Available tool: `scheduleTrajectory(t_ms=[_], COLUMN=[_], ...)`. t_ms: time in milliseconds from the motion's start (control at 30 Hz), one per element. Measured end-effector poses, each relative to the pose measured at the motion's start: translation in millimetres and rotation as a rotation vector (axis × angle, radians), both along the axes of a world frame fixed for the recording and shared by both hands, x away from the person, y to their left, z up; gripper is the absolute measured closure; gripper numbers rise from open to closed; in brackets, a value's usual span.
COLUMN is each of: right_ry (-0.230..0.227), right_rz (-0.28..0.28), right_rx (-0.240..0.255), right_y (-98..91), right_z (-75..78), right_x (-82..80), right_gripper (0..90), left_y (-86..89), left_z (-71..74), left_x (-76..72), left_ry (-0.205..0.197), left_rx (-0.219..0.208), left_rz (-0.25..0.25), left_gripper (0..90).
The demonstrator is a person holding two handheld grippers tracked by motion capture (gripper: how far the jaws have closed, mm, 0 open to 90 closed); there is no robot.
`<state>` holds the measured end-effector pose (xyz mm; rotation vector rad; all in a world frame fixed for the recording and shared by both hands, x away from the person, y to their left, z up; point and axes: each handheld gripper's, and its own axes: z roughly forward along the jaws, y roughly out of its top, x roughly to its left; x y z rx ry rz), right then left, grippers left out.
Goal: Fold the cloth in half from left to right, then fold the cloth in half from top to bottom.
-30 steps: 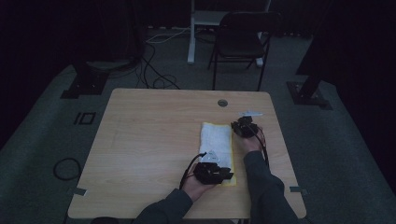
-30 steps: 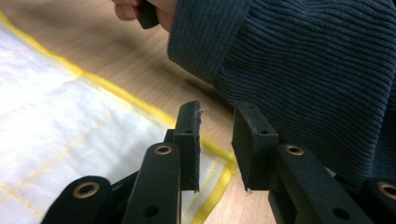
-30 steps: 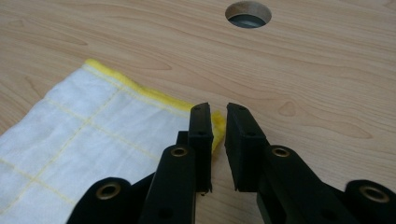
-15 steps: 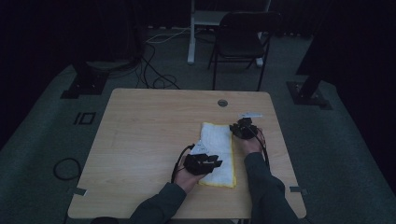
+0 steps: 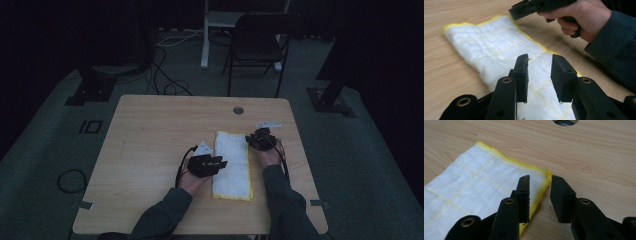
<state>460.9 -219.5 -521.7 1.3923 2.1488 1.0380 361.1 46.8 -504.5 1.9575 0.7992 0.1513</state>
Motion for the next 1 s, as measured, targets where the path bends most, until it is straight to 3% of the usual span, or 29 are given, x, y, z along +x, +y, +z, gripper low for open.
scheduleTrajectory(t_ms=[700,1000], right_ry=[0.0,0.0], right_rz=[-0.004,-0.004], right_rx=[-0.001,0.007], right_y=[-6.2,-5.4], right_z=[-2.4,-1.2], right_x=[-1.6,-0.4], right_gripper=[66.9,65.4], left_y=[23.1,25.4], left_z=[-2.6,-2.5], left_x=[25.1,39.5], left_ry=[-0.009,-0.019], left_rx=[0.015,0.027], left_rz=[0.098,0.133], left_gripper=[65.8,64.3])
